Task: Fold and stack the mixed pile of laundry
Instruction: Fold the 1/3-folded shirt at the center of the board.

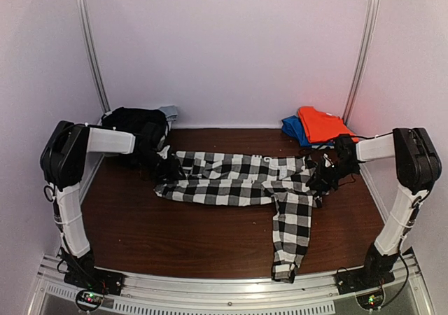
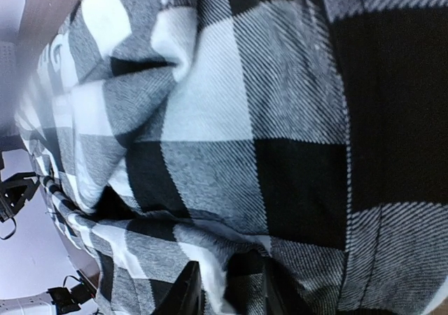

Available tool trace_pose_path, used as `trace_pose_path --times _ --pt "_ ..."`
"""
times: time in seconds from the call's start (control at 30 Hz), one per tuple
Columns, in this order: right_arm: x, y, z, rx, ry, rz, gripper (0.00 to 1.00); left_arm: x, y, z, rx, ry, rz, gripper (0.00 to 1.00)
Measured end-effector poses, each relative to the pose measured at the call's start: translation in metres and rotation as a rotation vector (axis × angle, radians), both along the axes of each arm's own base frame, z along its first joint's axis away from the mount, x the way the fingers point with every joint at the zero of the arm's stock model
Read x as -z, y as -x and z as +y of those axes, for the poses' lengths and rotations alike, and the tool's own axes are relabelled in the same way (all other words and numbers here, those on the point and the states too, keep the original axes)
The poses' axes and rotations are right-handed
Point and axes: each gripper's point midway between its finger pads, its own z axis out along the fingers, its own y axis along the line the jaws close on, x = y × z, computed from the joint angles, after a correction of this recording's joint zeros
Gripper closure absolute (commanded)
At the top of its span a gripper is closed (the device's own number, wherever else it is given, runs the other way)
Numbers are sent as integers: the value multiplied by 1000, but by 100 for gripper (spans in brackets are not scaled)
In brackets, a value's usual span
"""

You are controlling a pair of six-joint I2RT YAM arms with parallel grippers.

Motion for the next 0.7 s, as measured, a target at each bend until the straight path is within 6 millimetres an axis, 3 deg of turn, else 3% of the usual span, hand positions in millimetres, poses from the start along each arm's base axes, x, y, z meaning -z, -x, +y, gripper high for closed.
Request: trace_pose_path --times 0.07,0.17,0.37,0.43,0.53,0.6,0.7 --pt "-7 -3 0 -5 0 -12 53 -11 -3 1 18 -11 -39 3" --pt "-34 -11 0 -5 -1 -65 48 -43 -7 3 49 -10 -128 2" --pt "-121 -22 0 -22 2 -275 46 -149 5 -15 208 25 -445 2" --pt "-140 -15 -1 -30 6 -316 46 -180 29 -42 324 33 -554 2" --pt "-151 0 -1 -41 8 -337 46 -207 86 -97 550 68 -673 2" --pt "-150 15 -1 -50 6 -328 46 -210 134 -133 714 95 -716 2" --pt "-142 36 -1 -54 3 -298 46 -201 196 -172 929 107 -756 2"
